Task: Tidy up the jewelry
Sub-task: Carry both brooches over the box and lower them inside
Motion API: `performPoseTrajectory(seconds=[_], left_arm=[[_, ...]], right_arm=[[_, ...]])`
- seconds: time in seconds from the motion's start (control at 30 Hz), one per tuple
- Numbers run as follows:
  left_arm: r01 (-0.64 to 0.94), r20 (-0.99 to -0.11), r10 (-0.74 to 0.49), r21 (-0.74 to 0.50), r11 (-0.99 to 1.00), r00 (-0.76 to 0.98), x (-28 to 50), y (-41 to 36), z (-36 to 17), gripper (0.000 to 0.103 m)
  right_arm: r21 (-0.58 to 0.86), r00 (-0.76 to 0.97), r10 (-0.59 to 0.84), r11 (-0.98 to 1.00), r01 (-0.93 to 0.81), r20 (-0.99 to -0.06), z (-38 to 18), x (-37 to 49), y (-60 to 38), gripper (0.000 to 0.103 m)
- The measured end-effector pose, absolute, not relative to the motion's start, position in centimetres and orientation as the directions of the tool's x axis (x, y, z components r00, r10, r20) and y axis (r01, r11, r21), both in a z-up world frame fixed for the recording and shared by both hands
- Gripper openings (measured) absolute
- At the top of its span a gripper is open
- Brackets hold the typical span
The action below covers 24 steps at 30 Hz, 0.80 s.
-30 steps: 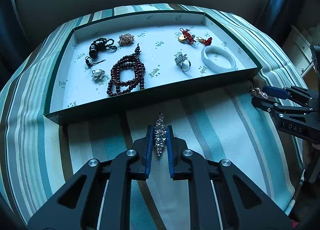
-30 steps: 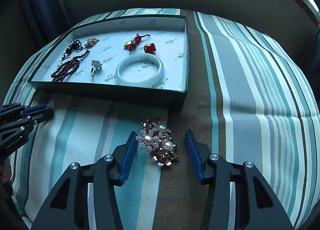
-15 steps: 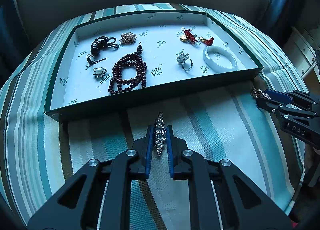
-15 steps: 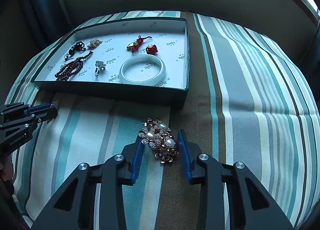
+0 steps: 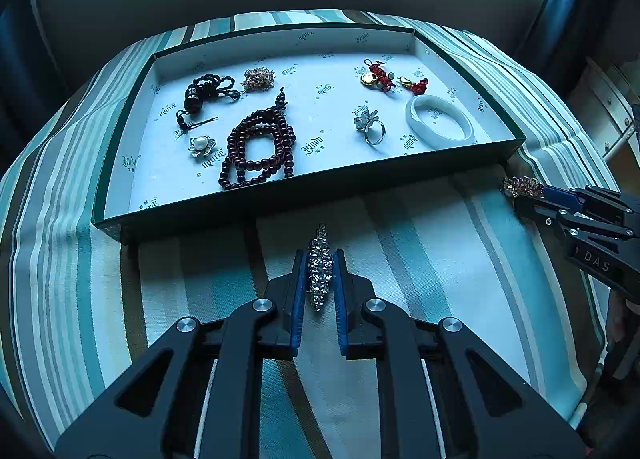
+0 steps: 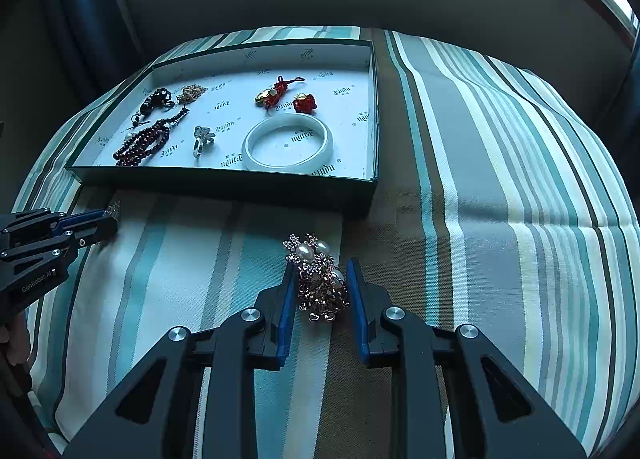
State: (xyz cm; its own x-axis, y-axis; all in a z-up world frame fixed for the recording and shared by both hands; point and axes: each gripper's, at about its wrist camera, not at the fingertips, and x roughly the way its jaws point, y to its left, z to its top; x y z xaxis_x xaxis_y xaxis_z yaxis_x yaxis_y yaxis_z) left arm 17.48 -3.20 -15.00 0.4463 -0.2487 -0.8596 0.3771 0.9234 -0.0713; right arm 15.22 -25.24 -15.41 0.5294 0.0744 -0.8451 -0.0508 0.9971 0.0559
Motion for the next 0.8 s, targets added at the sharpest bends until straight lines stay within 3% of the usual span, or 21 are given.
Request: performPoseTrajectory(seconds=[0.4, 0.8], left_arm=[[0.376, -0.832, -0.264, -0.072, 0.924, 0.488, 16.6, -3.1, -12.9, 0.013], [0.36, -0.746, -0.298, -0.084, 0.929, 0.595, 16.1, -3.2, -7.3, 0.013]], right_arm=[[0.085, 0.583, 0.104, 0.995, -0.06, -0.806, -12.7, 14.3, -25.1, 0.025], [0.136, 0.666, 0.156, 0.987, -0.082, -0.73, -8.2, 14.3, -24.8, 0.025]])
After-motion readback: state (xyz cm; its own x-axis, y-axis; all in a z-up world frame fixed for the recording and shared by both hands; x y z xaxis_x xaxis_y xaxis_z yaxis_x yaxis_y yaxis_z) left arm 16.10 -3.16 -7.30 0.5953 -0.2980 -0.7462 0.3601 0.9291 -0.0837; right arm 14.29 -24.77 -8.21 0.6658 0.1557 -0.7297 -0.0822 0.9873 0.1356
